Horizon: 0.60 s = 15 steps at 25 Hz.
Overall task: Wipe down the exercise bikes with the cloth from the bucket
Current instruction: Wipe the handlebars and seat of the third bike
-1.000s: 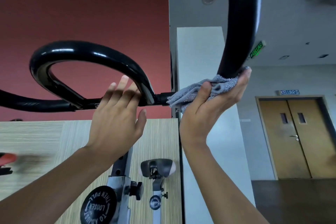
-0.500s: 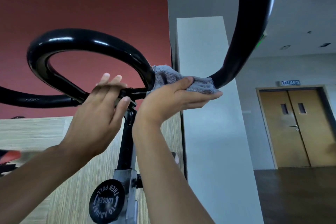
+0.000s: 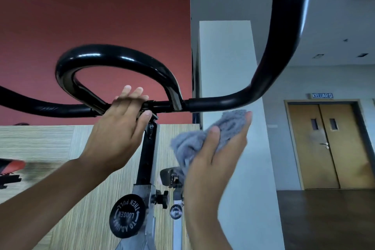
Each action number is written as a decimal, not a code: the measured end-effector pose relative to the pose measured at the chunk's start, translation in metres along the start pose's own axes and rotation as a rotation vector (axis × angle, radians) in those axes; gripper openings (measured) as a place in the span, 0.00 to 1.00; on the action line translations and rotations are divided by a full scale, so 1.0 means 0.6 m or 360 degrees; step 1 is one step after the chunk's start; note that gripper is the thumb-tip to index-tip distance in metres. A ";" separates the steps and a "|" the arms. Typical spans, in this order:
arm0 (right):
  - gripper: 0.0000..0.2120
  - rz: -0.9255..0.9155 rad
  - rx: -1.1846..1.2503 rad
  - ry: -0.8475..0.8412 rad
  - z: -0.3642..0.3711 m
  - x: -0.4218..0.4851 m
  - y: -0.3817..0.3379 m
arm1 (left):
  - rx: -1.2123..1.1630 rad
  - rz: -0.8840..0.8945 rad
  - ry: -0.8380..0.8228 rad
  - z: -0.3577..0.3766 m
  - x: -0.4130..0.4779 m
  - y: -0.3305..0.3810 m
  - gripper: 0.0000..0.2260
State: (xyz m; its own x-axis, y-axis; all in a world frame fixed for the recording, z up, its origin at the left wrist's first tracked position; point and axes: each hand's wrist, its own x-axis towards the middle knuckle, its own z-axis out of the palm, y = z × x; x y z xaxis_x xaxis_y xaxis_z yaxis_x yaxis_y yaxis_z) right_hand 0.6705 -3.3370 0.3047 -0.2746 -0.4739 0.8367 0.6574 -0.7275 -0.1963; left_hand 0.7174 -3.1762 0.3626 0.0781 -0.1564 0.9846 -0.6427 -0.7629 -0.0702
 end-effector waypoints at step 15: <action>0.27 -0.0841 -0.1383 -0.1706 0.024 0.197 -0.036 | -0.0005 -0.0025 0.0048 0.006 -0.001 0.010 0.29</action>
State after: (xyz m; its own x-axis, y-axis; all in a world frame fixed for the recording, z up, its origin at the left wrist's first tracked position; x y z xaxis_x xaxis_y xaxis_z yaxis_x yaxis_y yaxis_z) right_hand 0.6343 -3.3702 0.4152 0.5491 0.2379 0.8012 -0.0750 -0.9407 0.3307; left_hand 0.7162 -3.1833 0.3610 0.0653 -0.1255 0.9899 -0.6440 -0.7631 -0.0543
